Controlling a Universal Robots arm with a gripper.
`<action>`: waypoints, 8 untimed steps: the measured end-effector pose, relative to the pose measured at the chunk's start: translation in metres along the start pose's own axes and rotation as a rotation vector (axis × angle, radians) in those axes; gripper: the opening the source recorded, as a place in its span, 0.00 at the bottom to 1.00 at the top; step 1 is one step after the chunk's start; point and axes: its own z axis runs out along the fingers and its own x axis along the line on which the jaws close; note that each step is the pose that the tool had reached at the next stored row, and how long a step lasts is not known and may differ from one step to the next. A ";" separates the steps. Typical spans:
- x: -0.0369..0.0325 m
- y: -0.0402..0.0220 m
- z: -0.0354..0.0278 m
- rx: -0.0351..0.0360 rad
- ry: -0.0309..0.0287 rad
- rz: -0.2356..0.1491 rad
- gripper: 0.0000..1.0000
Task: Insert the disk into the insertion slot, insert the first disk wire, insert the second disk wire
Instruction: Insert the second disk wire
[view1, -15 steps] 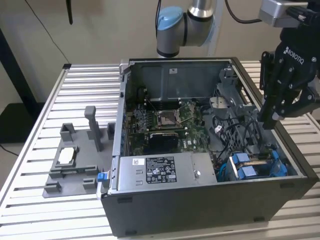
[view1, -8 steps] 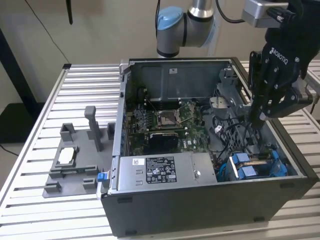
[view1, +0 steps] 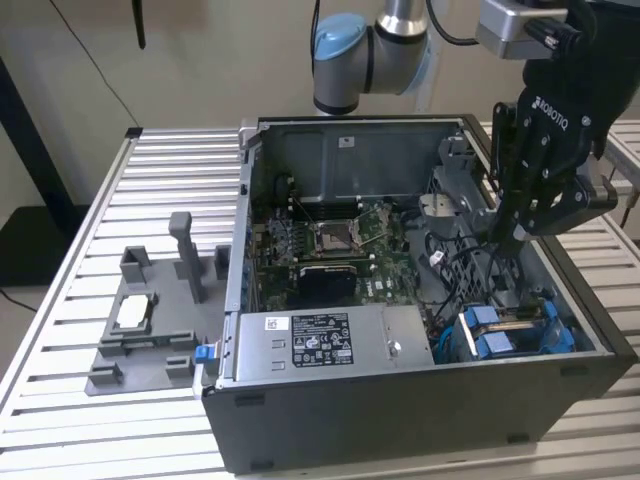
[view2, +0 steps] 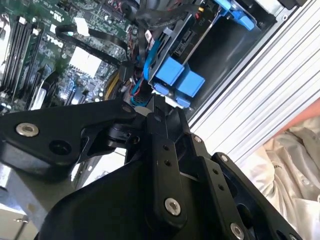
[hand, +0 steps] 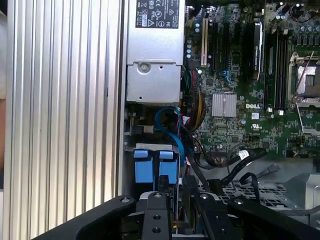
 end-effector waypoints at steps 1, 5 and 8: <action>-0.0001 0.0000 0.0001 0.0000 -0.0001 0.000 0.27; -0.0082 0.0012 -0.0002 0.0046 0.0009 0.000 0.27; -0.0152 0.0038 0.0006 0.0206 0.0014 0.001 0.27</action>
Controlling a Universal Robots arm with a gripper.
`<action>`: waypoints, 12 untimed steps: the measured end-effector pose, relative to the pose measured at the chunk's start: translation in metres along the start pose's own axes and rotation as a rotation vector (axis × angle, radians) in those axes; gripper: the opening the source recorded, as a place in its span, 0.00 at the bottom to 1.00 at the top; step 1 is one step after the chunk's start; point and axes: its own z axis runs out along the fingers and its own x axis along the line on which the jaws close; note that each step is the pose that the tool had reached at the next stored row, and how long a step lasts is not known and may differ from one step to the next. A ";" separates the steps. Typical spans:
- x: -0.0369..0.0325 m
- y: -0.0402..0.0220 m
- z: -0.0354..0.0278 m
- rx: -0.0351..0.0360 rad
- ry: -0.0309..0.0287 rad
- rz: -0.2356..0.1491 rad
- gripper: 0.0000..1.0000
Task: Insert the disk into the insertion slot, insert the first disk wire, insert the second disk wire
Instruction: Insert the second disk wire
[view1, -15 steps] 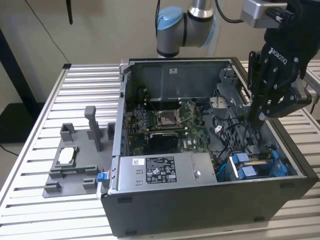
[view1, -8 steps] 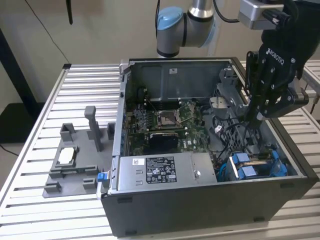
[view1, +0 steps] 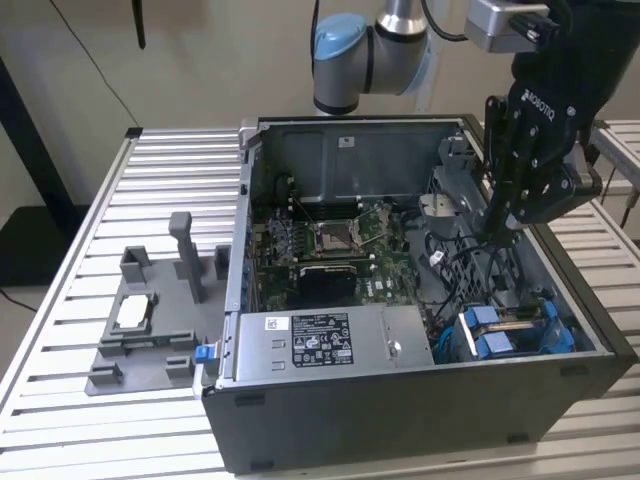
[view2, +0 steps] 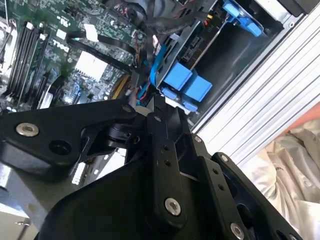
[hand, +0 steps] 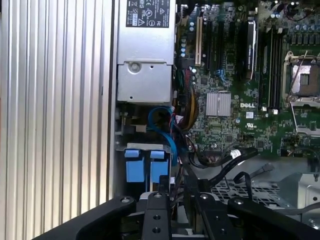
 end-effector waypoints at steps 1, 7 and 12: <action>-0.0019 0.0011 0.0003 0.0074 0.0002 0.000 0.27; -0.0119 0.0110 0.0034 0.0613 0.0011 0.003 0.27; -0.0188 0.0204 0.0062 0.1130 0.0021 0.006 0.27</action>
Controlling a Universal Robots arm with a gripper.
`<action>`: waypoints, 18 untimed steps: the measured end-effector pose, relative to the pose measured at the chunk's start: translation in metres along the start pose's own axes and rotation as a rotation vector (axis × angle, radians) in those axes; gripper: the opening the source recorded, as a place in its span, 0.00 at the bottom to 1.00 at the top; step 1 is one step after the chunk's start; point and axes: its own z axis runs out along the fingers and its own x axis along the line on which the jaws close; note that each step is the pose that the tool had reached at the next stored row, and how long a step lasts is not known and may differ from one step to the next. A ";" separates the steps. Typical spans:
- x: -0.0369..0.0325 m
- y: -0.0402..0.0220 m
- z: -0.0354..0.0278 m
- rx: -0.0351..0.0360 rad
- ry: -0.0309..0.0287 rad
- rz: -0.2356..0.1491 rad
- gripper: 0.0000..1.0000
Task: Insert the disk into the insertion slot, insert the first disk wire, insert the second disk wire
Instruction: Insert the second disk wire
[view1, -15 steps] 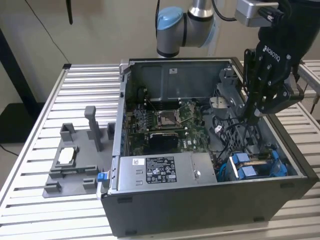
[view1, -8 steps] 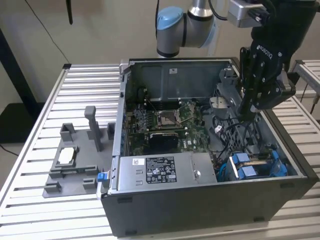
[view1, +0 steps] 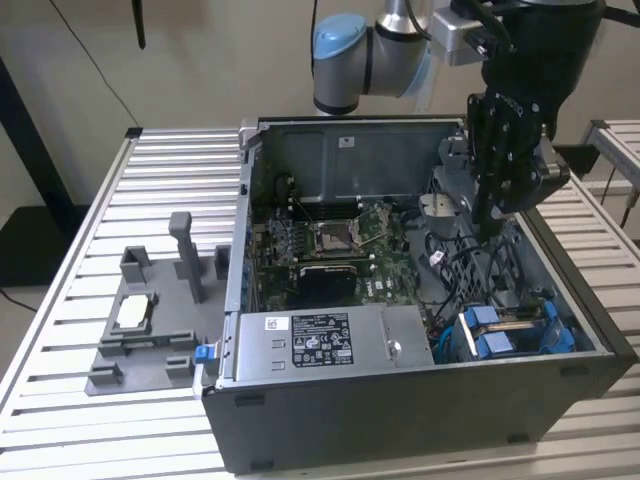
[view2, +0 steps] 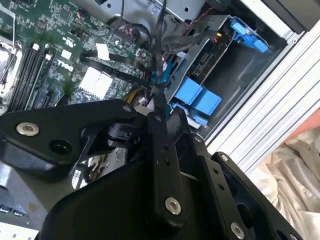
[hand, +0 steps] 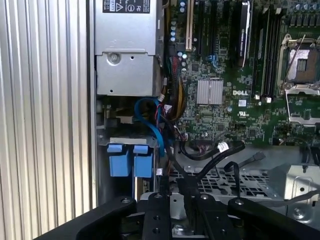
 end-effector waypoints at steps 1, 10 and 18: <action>-0.0013 0.0020 0.0006 0.0084 0.0002 0.000 0.27; -0.0055 0.0120 0.0081 0.0711 0.0056 -0.003 0.27; -0.0066 0.0162 0.0159 0.0878 0.0149 -0.004 0.27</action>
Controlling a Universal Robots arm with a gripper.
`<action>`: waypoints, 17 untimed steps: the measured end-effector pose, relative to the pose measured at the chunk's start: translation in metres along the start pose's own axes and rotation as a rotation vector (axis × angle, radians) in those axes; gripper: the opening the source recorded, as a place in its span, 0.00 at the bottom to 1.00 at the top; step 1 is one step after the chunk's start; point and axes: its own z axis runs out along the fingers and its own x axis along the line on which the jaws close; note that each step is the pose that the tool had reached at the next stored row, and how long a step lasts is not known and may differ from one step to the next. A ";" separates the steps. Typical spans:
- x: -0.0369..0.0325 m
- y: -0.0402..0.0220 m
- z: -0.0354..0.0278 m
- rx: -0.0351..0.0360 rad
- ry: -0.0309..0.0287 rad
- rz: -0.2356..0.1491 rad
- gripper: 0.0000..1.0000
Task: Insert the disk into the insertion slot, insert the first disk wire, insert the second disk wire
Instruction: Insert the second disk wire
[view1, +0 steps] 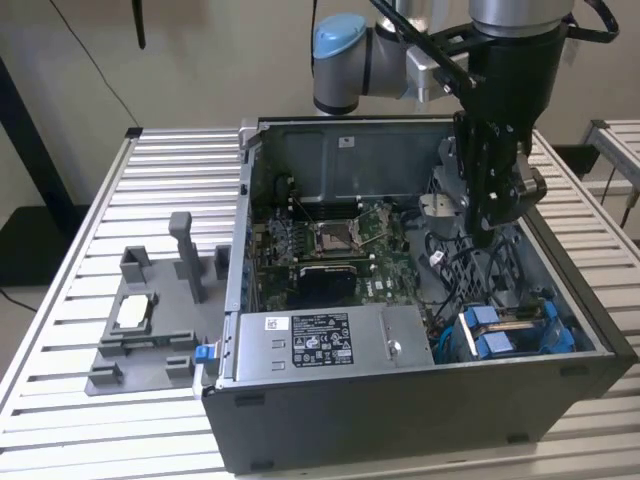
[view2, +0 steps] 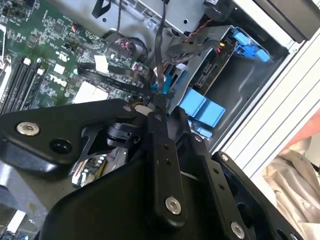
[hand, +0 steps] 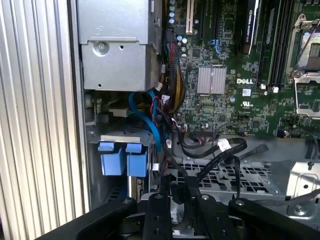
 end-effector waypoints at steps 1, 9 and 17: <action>0.0000 0.0003 0.0003 0.0010 0.0014 0.000 0.27; -0.0001 0.0011 0.0015 0.0056 0.0052 -0.001 0.17; 0.0024 -0.0069 0.0038 -0.0117 0.0045 -0.002 0.16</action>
